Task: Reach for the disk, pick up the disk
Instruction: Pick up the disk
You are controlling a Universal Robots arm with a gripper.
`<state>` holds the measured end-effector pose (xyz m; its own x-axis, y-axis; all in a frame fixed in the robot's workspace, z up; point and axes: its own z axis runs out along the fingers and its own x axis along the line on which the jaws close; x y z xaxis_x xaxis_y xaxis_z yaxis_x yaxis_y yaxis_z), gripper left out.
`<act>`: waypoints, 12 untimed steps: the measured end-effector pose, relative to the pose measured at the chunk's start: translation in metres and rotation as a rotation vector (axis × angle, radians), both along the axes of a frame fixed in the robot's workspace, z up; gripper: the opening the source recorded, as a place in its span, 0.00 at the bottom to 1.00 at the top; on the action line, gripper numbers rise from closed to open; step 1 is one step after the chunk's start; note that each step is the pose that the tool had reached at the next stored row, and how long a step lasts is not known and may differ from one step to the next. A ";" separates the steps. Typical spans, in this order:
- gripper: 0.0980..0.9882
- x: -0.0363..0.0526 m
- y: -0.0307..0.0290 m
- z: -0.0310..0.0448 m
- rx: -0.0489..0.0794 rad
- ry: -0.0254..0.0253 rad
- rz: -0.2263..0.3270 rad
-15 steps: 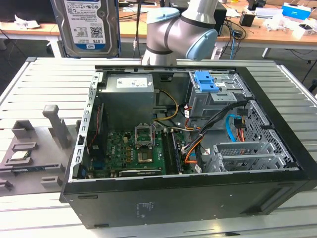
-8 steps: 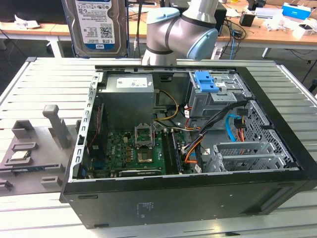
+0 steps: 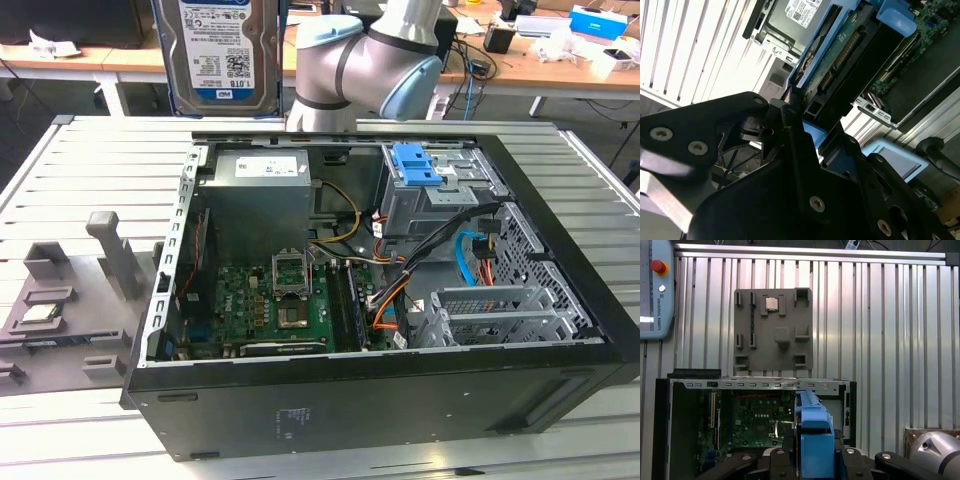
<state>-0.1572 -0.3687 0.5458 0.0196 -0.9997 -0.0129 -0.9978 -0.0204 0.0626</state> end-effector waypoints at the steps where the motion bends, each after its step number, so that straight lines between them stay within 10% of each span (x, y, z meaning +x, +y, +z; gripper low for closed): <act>1: 0.30 0.0014 0.0000 -0.0002 0.000 0.0000 0.000; 12: 0.30 0.0150 0.0000 -0.0030 0.000 0.0001 0.000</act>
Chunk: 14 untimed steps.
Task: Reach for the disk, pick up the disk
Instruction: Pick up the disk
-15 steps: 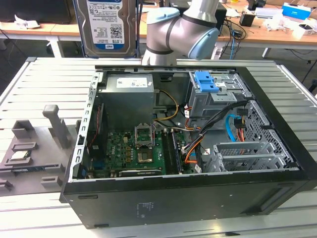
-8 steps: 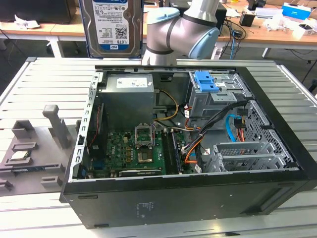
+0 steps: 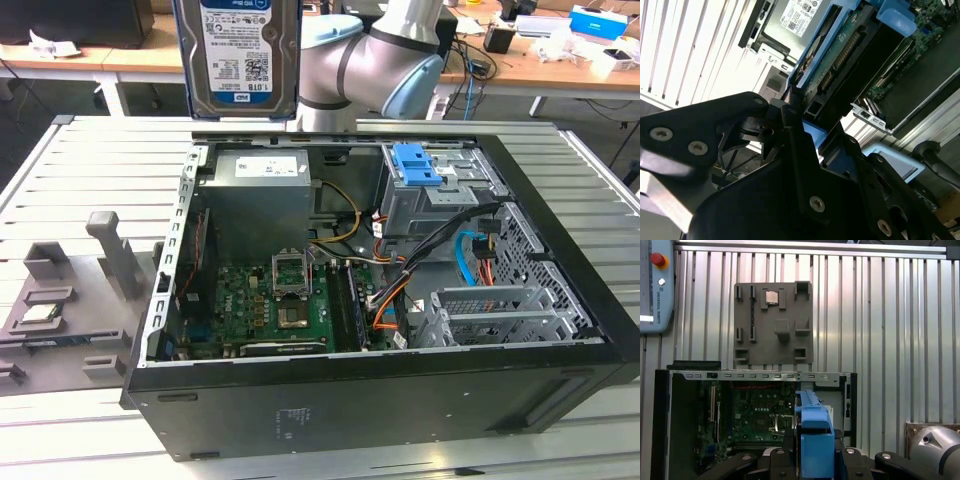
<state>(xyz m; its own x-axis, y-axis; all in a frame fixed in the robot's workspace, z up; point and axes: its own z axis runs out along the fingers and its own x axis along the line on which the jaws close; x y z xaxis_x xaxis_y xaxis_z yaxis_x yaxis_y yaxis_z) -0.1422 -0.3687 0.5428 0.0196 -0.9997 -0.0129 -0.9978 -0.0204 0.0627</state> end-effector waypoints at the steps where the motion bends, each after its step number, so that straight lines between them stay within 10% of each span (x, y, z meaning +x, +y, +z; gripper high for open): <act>1: 0.30 0.0010 0.0000 -0.0003 0.000 -0.0001 0.000; 14: 0.30 0.0202 0.0000 -0.0052 0.000 0.0000 0.000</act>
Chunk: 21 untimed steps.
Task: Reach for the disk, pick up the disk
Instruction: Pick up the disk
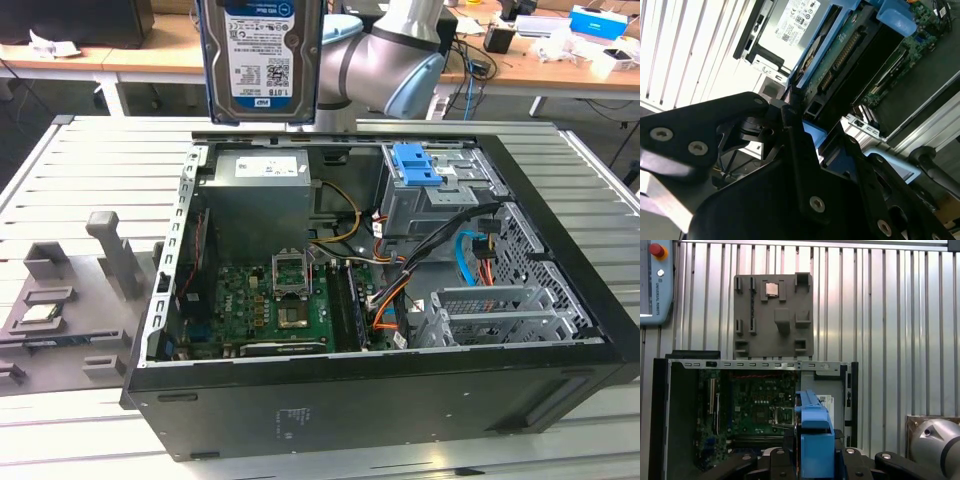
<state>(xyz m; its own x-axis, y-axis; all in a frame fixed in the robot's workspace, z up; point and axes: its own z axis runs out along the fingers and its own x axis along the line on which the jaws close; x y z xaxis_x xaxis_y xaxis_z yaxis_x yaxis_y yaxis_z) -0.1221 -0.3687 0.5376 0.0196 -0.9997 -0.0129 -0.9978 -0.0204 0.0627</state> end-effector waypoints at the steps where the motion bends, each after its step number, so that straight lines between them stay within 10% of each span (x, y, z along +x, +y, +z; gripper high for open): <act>1: 0.30 0.0015 0.0000 -0.0003 0.000 0.0000 0.000; 21: 0.30 0.0306 0.0000 -0.0099 0.000 0.0000 0.000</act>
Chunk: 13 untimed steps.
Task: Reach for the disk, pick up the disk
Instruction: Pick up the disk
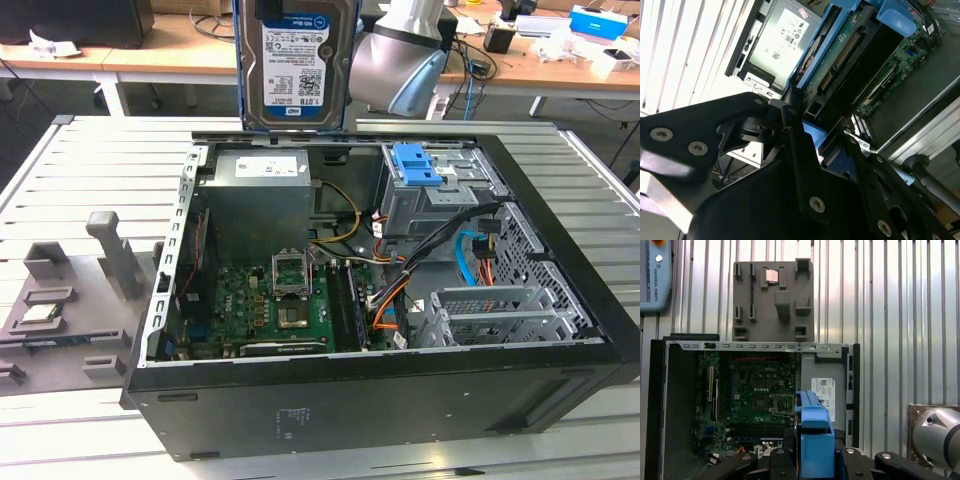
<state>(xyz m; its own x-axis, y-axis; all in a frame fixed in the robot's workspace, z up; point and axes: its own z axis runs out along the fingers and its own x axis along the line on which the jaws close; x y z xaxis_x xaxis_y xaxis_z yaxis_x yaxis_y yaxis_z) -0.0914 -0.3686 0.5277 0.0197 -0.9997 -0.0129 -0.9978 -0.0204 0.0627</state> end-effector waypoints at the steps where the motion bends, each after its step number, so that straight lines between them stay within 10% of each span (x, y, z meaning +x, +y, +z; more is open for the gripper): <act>1: 0.30 0.0005 0.0000 -0.0011 0.000 -0.0001 0.000; 13: 0.30 0.0098 0.0000 -0.0124 0.014 0.0000 0.000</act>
